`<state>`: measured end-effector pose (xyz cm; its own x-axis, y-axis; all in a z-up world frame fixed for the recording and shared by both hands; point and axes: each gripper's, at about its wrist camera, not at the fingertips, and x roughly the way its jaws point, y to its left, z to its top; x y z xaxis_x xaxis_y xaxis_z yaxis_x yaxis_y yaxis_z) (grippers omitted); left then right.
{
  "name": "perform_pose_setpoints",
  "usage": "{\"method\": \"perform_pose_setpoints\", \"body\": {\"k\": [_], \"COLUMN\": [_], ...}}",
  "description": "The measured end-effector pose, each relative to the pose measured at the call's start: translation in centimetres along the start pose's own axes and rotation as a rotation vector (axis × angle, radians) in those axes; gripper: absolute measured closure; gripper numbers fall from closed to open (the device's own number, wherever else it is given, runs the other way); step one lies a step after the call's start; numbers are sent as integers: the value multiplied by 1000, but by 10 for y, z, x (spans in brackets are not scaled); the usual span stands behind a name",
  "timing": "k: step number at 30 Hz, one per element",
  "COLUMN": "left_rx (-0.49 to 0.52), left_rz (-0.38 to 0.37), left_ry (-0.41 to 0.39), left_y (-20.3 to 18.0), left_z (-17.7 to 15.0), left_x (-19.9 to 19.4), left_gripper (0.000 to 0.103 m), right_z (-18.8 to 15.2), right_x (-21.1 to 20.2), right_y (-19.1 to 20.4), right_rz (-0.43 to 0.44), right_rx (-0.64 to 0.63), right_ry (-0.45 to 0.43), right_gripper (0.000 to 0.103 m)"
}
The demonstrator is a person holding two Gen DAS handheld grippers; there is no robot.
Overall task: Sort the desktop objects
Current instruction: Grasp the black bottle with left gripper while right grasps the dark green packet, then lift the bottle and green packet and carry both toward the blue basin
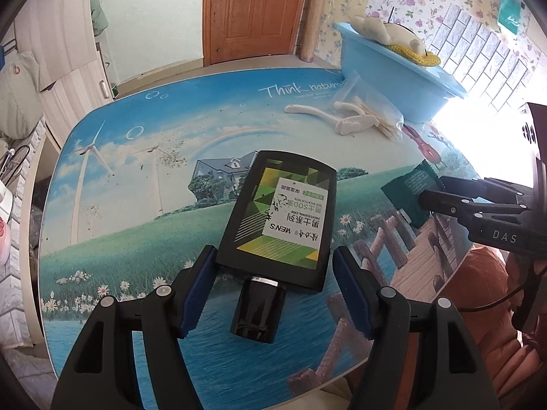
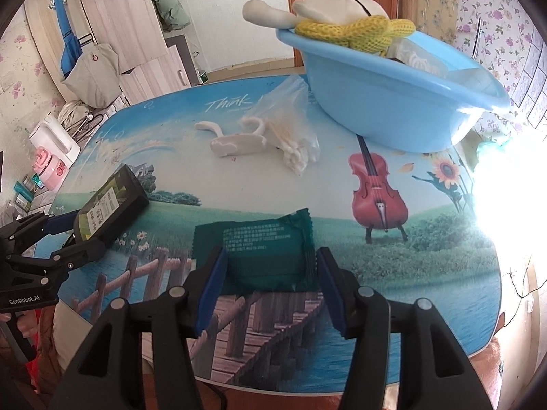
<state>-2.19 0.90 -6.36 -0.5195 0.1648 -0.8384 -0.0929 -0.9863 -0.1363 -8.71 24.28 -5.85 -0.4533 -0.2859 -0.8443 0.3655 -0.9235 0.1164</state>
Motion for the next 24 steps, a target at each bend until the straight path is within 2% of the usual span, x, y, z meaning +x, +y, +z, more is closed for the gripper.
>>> {"method": "perform_pose_setpoints", "body": {"k": [6,15,24], "left_rx": [22,40,65], "left_rz": [-15,-28,-12], "left_ry": [2,5,-9], "left_y": [-6,-12,-16], "left_z": [-3,-4,0], "left_x": [-2,-1,4], "left_gripper": [35,35,35], "right_z": [-3,-5,-7], "right_x": [-3,-7,-6], "right_y": [8,16,23], "right_rz": [-10,31,77], "right_rx": [-26,-44,-72], "right_ry": [26,34,53], "right_gripper": [48,42,41]}}
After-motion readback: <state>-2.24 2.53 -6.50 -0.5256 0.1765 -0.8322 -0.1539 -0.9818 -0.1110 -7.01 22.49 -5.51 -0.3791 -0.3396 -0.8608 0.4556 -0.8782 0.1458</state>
